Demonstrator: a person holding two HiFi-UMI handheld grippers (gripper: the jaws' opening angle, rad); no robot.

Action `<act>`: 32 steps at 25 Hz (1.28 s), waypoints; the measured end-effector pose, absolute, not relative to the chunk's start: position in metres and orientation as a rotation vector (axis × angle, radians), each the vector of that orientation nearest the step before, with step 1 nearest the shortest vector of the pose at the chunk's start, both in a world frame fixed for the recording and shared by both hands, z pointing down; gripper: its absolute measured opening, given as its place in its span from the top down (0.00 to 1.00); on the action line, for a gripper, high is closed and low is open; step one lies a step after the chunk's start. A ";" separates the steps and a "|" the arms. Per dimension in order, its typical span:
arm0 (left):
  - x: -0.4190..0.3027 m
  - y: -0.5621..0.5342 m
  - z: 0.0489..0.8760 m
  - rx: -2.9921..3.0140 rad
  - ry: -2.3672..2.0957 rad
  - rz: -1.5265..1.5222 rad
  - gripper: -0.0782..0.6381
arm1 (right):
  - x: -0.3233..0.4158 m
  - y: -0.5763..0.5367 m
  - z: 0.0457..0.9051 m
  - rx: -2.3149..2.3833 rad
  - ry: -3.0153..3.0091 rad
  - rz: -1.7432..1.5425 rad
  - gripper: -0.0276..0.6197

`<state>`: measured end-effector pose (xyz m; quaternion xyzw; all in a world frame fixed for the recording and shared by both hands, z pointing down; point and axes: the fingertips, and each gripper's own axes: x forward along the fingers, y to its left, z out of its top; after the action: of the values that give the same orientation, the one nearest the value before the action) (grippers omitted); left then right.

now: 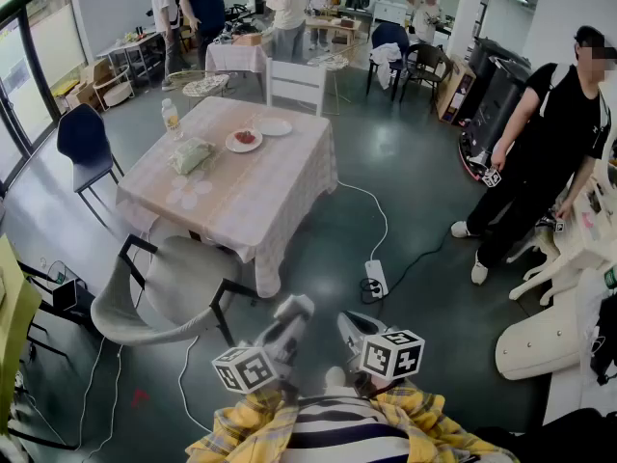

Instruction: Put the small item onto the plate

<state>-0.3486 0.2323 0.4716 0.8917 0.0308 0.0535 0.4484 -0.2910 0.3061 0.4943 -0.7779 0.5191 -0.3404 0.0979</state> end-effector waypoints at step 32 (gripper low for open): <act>-0.248 0.252 0.483 2.206 -0.025 0.126 0.78 | -0.185 0.323 0.510 -2.263 1.542 -1.065 0.95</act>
<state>-0.2481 0.2518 0.4830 0.8919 -0.0101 0.0509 0.4493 -0.1850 0.3234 0.5101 -0.7663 0.5219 -0.3607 0.1014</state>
